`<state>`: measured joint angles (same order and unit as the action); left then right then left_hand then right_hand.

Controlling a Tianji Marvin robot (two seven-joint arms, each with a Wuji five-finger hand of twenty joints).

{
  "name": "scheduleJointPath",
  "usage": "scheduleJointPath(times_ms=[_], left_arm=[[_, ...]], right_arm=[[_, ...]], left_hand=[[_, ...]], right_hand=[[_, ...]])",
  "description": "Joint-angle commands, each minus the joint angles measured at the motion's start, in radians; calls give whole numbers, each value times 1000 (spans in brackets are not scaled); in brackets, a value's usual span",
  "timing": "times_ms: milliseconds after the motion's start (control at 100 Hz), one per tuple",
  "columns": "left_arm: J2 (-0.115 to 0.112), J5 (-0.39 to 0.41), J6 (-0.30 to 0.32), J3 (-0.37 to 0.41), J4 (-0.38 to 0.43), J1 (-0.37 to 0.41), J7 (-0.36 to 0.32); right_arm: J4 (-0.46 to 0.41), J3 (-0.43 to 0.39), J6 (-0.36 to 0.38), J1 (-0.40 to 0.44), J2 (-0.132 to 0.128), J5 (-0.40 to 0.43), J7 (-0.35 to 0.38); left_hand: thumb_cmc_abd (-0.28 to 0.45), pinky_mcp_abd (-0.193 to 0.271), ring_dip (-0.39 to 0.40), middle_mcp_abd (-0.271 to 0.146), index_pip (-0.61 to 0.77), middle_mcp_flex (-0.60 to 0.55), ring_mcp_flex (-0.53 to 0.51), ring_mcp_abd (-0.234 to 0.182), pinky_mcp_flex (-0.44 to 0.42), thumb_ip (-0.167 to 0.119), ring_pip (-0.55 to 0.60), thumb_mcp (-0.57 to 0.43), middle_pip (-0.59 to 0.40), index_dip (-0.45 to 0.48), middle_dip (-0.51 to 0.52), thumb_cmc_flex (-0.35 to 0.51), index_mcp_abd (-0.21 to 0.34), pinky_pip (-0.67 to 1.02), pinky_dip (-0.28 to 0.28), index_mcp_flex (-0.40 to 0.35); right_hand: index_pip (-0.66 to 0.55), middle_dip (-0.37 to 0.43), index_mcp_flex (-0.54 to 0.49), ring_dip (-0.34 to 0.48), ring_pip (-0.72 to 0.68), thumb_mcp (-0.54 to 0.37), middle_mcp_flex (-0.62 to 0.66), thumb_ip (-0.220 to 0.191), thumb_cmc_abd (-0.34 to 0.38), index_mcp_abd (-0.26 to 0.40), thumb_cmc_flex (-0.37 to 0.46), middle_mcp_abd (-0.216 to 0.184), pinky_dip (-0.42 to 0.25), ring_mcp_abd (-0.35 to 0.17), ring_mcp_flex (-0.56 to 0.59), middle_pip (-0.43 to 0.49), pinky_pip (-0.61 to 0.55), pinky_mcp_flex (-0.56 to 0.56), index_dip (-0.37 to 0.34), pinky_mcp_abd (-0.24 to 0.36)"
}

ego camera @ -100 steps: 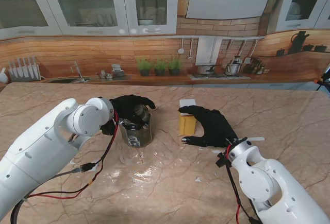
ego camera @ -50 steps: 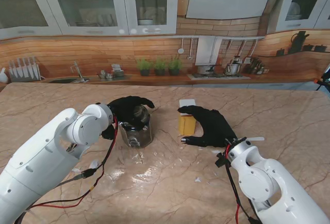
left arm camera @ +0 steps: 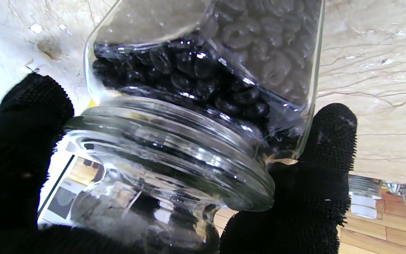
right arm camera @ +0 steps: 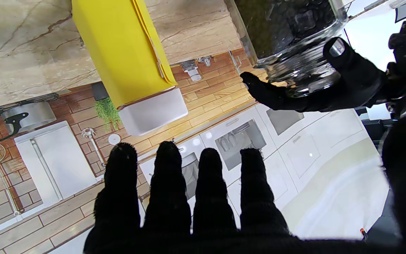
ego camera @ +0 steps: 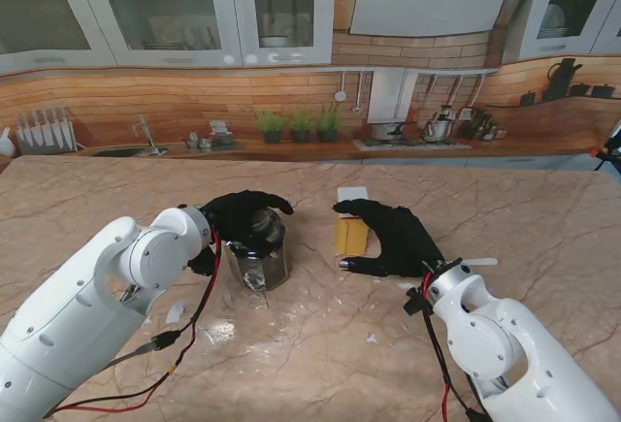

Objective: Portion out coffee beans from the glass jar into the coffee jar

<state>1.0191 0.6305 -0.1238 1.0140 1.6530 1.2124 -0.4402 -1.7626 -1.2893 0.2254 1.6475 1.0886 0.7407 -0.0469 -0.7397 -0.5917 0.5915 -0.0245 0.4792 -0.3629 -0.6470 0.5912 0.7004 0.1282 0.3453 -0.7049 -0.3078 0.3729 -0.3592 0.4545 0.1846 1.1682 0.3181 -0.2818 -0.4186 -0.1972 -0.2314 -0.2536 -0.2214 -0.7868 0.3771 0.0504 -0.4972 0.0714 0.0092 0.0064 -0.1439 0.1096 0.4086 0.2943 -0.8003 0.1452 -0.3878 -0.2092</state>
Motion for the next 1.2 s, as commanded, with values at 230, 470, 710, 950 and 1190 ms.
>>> scheduleJointPath(times_ms=[230, 470, 710, 950, 1190], left_arm=[[-2, 8, 8, -39, -52, 91, -53], [14, 35, 28, -10, -17, 105, 33], [43, 91, 84, -7, -25, 83, 192], [51, 120, 116, -1, -16, 58, 237], [48, 163, 158, 36, 20, 55, 240]], right_arm=[[1, 4, -1, -1, 5, 1, -4], [-2, 5, -8, 3, 5, 2, -3], [-2, 8, -14, 2, 4, 0, 1], [-1, 11, -18, 2, 4, -1, 3], [-1, 11, -22, 6, 5, 0, 0]], left_hand=[[49, 93, -7, -20, 4, -57, -28, -242, -75, -41, 101, 12, -3, -13, 9, -15, -81, -36, 38, -137], [78, 7, -61, -19, -31, -30, 76, -219, -228, -44, 33, 73, 16, -25, 28, -31, -74, -148, 85, -124], [88, -51, -86, -17, -46, -4, 149, -217, -338, -47, -1, 78, 24, -26, 33, -37, -57, -228, 102, -110], [102, -65, -95, -19, -47, 3, 169, -212, -356, -51, -8, 98, 20, -22, 32, -36, -45, -250, 110, -104], [107, -71, -102, -18, -54, 2, 174, -208, -372, -54, -12, 111, 25, -21, 34, -40, -46, -263, 117, -107]], right_hand=[[-1, -4, 2, -2, -9, -14, -19, -10, -17, -13, 27, -13, 5, -33, 2, 14, 10, -1, 7, 11], [-1, -4, 2, -2, -9, -13, -18, -10, -16, -11, 27, -14, 6, -34, 2, 14, 11, -3, 7, 9], [-1, -4, -1, -1, -8, -13, -15, -10, -17, -12, 27, -15, 6, -34, 1, 13, 12, -3, 7, 8], [-2, -3, -4, -1, -8, -13, -13, -10, -16, -11, 26, -15, 7, -33, 3, 12, 13, -4, 7, 6], [-2, -3, -5, -1, -7, -13, -10, -10, -17, -12, 27, -15, 7, -33, 3, 11, 13, -5, 8, 5]])
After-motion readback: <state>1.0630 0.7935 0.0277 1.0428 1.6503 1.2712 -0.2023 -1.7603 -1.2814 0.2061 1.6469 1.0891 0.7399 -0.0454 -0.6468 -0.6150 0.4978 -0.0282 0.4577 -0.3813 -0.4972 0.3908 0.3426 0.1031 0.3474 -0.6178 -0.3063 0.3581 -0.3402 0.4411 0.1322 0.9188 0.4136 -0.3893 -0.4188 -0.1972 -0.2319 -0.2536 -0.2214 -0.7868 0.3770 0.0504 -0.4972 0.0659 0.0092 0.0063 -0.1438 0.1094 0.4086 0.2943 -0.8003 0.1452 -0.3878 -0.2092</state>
